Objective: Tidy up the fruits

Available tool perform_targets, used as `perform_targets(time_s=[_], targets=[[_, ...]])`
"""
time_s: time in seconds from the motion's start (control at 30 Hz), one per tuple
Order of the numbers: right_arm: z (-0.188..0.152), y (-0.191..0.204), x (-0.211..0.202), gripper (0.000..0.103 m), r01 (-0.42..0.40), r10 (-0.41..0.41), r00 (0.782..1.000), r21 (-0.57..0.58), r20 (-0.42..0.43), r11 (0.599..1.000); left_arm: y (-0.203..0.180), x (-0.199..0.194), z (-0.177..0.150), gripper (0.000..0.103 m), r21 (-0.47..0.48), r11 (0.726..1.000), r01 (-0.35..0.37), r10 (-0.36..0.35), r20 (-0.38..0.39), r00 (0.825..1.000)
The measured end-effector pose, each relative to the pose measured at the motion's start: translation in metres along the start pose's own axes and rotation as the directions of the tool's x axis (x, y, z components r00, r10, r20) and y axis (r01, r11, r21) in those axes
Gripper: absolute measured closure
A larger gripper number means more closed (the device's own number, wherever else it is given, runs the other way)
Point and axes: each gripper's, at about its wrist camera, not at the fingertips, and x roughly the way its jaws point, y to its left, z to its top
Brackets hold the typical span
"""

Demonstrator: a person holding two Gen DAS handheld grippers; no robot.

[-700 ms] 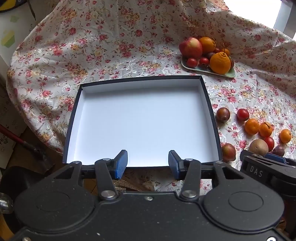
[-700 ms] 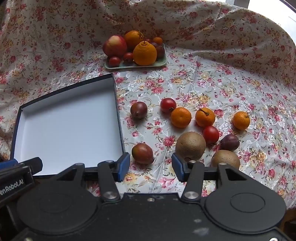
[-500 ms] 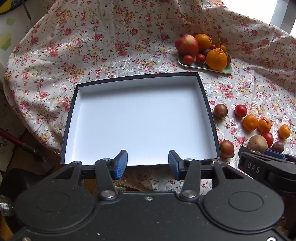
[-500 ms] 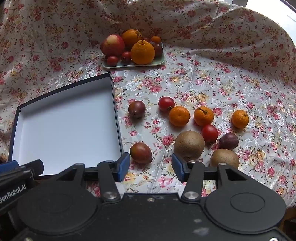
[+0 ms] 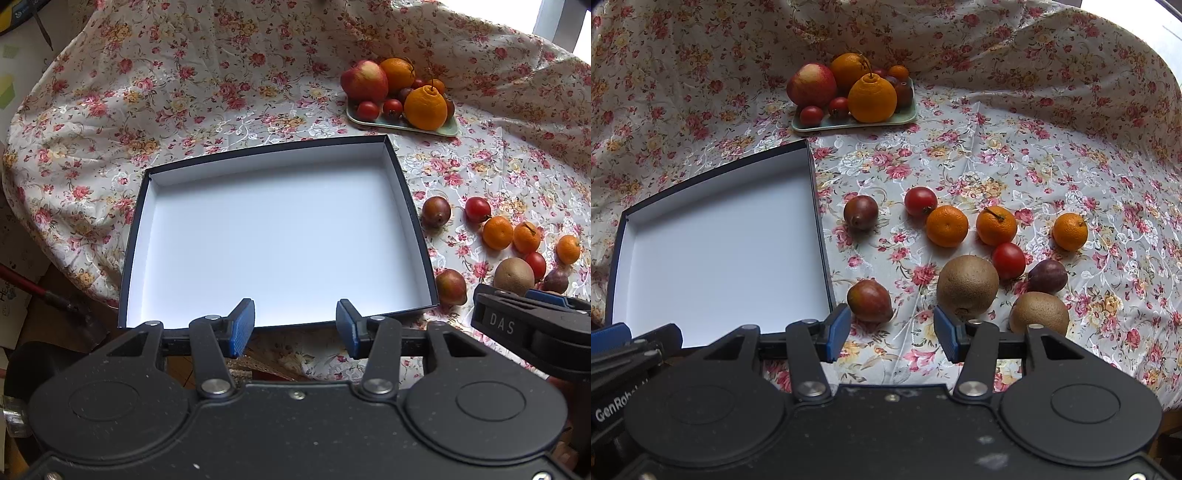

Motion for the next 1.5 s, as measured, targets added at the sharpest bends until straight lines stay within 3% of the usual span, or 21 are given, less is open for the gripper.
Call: perform_targets(time_s=[1.5], targets=[[-0.001, -0.003, 0.007, 0.05, 0.005, -0.005, 1.0, 0.008, -0.025, 1.0, -0.01, 0.002, -0.002, 0.049, 0.019, 1.0, -0.005, 0.005, -0.008, 1.0]])
